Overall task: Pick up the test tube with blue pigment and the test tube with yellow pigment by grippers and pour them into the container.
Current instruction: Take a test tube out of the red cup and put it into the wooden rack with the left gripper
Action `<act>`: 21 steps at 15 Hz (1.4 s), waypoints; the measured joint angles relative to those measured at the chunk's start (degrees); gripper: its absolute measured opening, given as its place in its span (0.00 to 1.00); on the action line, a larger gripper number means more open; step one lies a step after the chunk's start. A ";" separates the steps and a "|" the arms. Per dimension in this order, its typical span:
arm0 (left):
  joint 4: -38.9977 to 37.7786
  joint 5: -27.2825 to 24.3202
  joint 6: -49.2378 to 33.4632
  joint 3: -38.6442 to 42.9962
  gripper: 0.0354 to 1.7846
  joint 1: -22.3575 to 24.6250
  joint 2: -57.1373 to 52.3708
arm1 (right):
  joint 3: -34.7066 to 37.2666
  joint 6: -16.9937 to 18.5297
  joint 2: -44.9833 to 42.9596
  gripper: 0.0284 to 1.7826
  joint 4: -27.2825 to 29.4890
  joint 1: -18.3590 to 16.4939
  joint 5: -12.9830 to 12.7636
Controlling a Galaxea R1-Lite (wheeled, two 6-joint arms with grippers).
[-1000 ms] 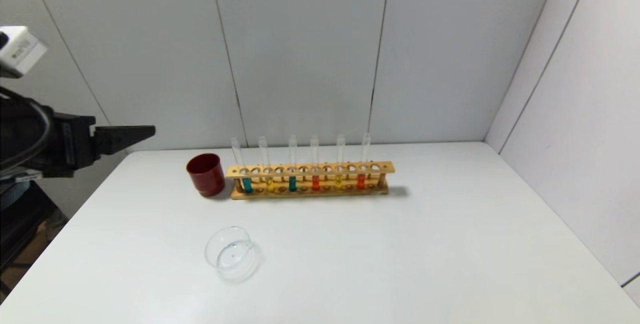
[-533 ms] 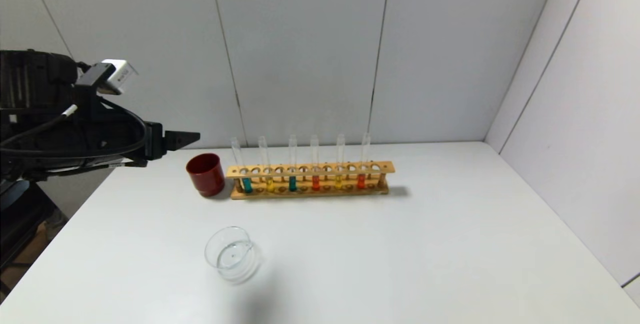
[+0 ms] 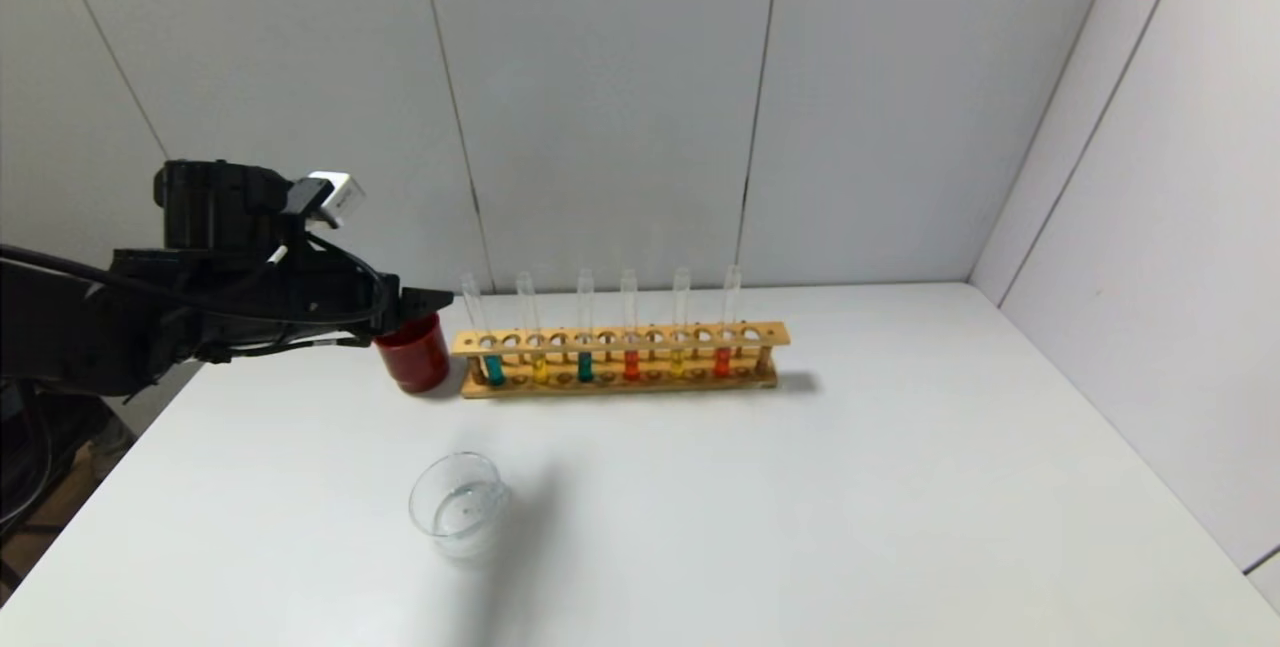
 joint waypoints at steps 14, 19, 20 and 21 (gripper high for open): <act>-0.55 -0.02 -3.33 -11.02 0.98 -2.76 15.17 | 0.00 0.00 0.00 0.98 -0.02 0.00 0.00; -0.57 -0.02 -3.33 -11.25 0.97 -3.12 16.35 | 0.00 0.02 0.00 0.98 0.00 0.00 0.00; -0.59 0.00 -3.33 -11.45 0.94 -3.30 16.68 | 0.00 0.00 0.00 0.98 0.00 0.00 0.02; -0.59 0.00 -3.29 -11.47 0.90 -3.50 16.88 | 0.00 0.00 0.00 0.98 0.00 0.00 0.00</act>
